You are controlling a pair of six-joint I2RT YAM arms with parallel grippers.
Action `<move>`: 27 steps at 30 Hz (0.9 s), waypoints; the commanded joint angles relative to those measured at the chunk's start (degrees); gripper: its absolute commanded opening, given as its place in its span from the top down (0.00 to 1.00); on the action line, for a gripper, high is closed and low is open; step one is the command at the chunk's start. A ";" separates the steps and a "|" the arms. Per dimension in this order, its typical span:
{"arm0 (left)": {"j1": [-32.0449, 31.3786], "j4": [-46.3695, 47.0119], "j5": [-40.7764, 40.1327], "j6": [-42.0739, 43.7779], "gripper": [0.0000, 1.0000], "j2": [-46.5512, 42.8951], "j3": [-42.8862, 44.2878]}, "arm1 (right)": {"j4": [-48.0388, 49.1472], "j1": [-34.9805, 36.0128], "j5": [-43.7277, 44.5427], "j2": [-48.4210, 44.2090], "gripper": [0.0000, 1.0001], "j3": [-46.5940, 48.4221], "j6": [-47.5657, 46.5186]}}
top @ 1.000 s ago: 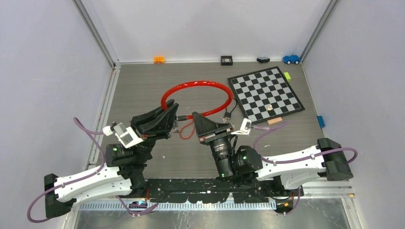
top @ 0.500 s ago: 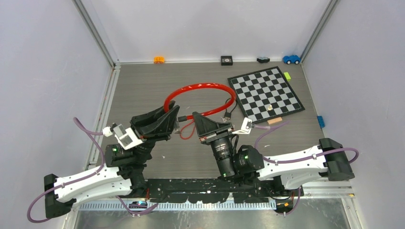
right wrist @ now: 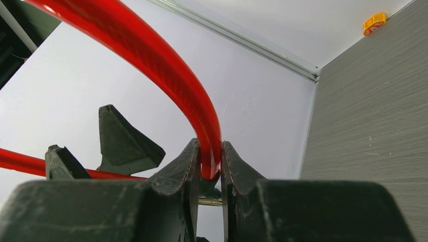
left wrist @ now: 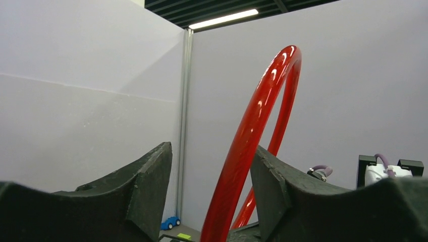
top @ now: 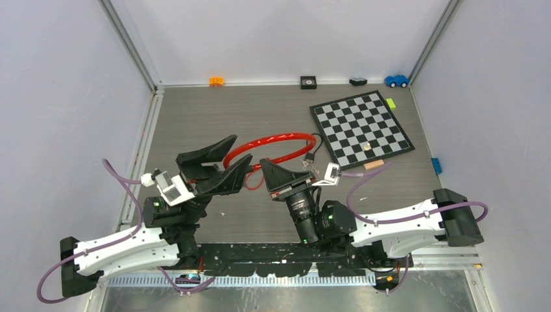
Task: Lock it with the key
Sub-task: Lock the lock.
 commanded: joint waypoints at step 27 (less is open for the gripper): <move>-0.18 -17.27 1.57 -4.74 0.17 -0.73 3.60 | -17.95 -1.12 7.39 -13.58 0.99 -0.66 18.37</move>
